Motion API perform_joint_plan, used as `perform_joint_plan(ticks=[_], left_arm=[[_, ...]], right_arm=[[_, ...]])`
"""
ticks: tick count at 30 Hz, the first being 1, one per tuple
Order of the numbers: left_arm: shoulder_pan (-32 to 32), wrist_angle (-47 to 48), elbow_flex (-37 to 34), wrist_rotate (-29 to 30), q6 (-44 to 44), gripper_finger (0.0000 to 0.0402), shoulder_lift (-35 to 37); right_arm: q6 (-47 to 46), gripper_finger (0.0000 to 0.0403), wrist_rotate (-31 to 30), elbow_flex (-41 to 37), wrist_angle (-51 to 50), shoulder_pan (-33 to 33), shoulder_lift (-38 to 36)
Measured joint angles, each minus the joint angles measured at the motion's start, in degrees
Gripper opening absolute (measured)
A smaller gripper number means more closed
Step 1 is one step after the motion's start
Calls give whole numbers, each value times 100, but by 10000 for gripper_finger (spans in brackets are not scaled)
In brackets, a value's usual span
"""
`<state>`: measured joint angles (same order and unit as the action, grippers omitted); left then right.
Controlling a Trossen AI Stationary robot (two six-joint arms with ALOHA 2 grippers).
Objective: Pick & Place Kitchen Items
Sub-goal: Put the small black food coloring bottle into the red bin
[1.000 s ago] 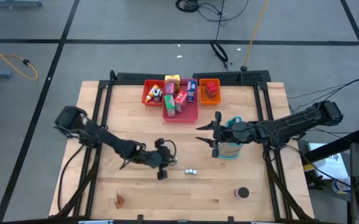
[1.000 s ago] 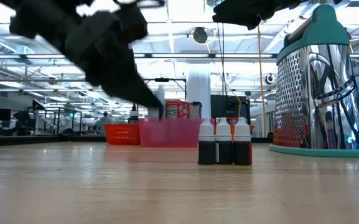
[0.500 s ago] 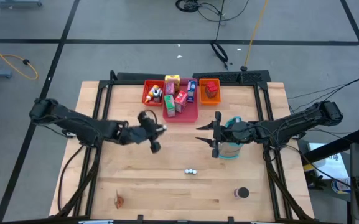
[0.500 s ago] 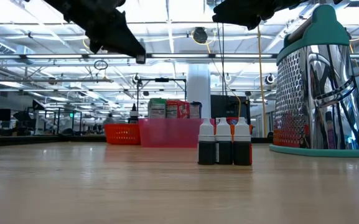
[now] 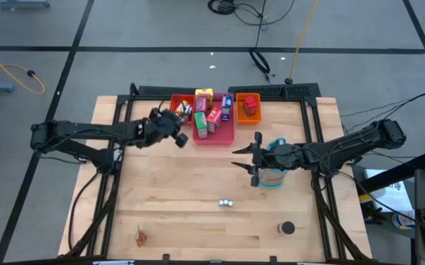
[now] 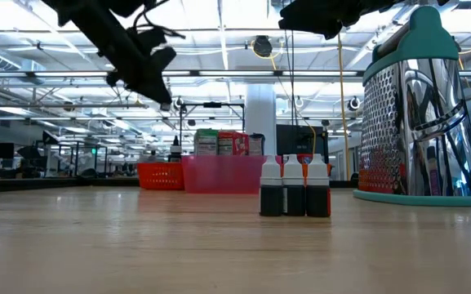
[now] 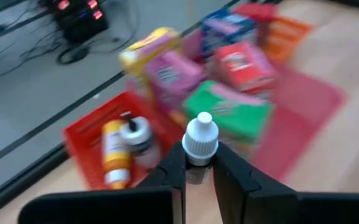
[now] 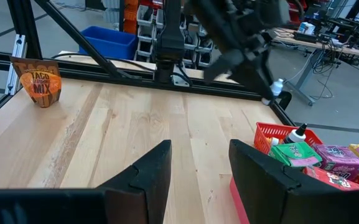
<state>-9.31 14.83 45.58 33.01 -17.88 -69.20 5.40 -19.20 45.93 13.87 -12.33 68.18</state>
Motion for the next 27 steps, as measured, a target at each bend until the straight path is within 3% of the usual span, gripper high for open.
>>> perform_joint_plan(ticks=[3, 10, 21, 27], left_arm=[[-426, 55, 0, -60, 6, 48, 1], [-1256, 38, 0, -805, 101, 40, -54], [-1919, -14, 0, -1073, 123, 44, -69], [-2106, -545, 4, -1392, 148, 50, -296]], right_arm=[[0, 155, 0, 0, -1, 0, 0], [1, 155, 0, 0, -2, 1, 0], [25, 155, 0, 0, 0, 1, 0], [25, 155, -1, 0, 0, 1, 0]])
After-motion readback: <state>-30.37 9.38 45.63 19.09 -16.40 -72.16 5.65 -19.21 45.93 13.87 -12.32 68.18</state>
